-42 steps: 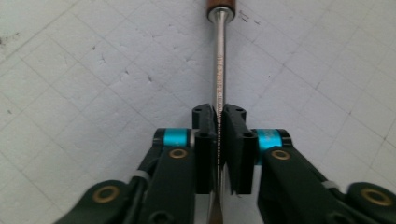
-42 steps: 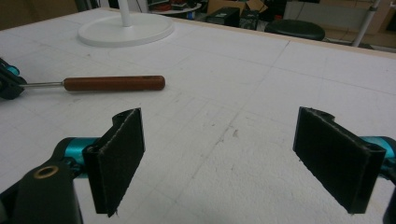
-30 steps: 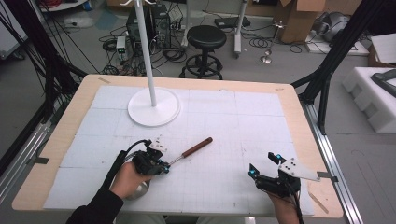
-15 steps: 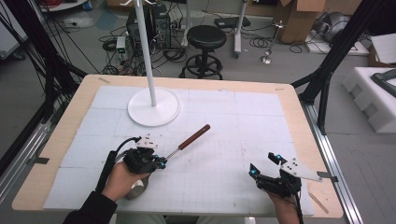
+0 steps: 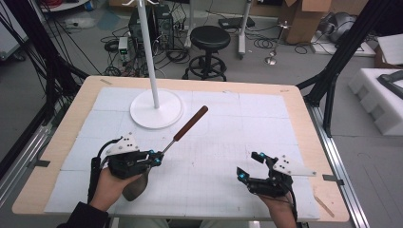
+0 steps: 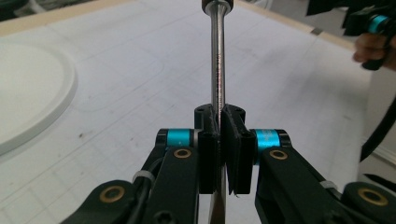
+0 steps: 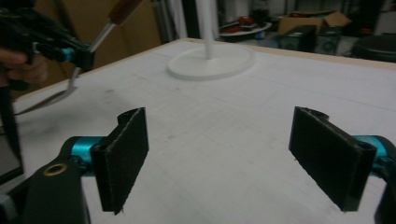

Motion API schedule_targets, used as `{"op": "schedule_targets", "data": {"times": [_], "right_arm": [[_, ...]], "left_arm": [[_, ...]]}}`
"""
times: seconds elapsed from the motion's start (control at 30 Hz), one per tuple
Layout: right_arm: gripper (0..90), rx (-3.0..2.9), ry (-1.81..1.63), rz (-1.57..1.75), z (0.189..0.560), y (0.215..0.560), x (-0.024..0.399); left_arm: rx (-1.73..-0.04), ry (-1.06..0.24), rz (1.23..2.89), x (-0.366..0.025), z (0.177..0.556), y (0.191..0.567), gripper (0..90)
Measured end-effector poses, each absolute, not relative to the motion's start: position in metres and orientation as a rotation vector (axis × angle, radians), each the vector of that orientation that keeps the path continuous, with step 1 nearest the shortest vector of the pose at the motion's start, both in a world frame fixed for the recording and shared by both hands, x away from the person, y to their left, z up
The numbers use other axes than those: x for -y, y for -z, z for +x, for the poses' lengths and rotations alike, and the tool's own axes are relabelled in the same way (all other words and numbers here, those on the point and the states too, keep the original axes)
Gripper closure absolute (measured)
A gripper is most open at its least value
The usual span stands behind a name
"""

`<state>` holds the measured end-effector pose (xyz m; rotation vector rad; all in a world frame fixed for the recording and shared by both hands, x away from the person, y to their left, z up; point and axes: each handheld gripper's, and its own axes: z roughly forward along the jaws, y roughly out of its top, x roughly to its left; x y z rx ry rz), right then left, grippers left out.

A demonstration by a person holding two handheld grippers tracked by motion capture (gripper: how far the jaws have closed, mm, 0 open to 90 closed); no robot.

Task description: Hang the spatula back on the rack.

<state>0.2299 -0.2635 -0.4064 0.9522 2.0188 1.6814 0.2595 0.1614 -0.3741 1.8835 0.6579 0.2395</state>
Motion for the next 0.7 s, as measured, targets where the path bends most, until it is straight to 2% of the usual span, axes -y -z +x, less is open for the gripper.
{"op": "schedule_targets", "data": {"times": [0.4,0.7], "right_arm": [[22.8,-2.124,-1.918,0.678,0.239,0.366,0.209],[26.3,-2.169,-2.003,0.536,0.249,0.339,0.181]], "left_arm": [[-0.447,-0.177,1.745,-0.156,0.241,0.369,84.1],[-0.385,-0.164,1.724,-0.148,0.235,0.369,84.0]]}}
